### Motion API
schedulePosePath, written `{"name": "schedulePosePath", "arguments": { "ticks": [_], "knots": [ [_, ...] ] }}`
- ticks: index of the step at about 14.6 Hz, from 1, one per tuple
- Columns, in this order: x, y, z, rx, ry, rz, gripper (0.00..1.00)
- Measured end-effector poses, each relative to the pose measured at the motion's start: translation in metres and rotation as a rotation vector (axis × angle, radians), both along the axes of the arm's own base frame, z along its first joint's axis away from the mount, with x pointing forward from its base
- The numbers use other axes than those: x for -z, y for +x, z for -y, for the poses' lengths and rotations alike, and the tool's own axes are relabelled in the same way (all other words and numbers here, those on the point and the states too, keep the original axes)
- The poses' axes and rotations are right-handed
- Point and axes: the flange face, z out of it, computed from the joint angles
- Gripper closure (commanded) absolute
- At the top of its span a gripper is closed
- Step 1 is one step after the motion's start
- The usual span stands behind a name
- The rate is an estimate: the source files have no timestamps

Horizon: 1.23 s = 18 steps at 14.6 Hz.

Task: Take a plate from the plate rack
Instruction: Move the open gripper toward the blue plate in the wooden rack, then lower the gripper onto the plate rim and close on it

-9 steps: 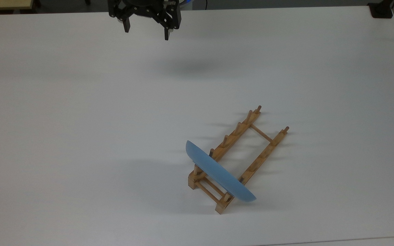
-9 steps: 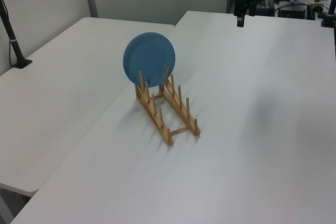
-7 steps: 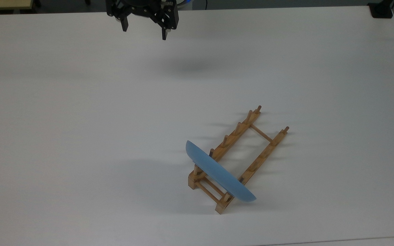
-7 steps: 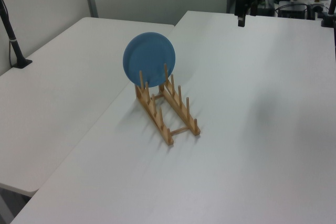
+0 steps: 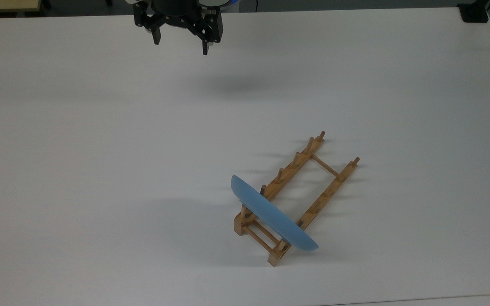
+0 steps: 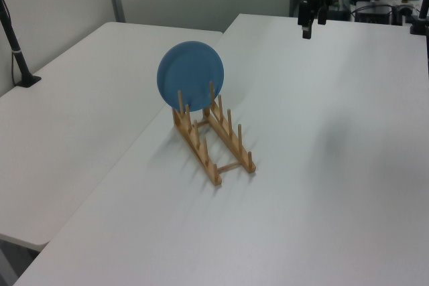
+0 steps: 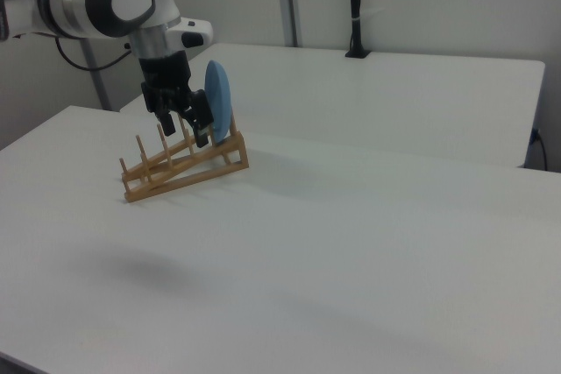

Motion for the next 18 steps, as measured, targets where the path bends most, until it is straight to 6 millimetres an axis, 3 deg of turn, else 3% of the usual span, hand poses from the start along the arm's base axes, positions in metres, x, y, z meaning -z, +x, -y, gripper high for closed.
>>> {"name": "schedulePosePath", "arguments": {
  "ticks": [4,8,11,12,14,16,18],
  "knots": [
    [-0.008,0.010,-0.001,-0.006,0.001,0.086,0.00],
    [-0.044,0.031,-0.011,-0.031,0.003,0.259,0.00],
    [-0.062,0.059,-0.021,-0.063,0.004,0.439,0.07],
    [-0.059,0.071,-0.030,-0.080,0.006,0.499,0.09],
    [-0.025,0.109,-0.068,-0.142,0.019,0.649,0.10],
    [0.003,0.129,-0.094,-0.200,-0.007,0.684,0.14],
    [0.039,0.149,-0.132,-0.277,-0.043,0.681,0.20]
  ]
}}
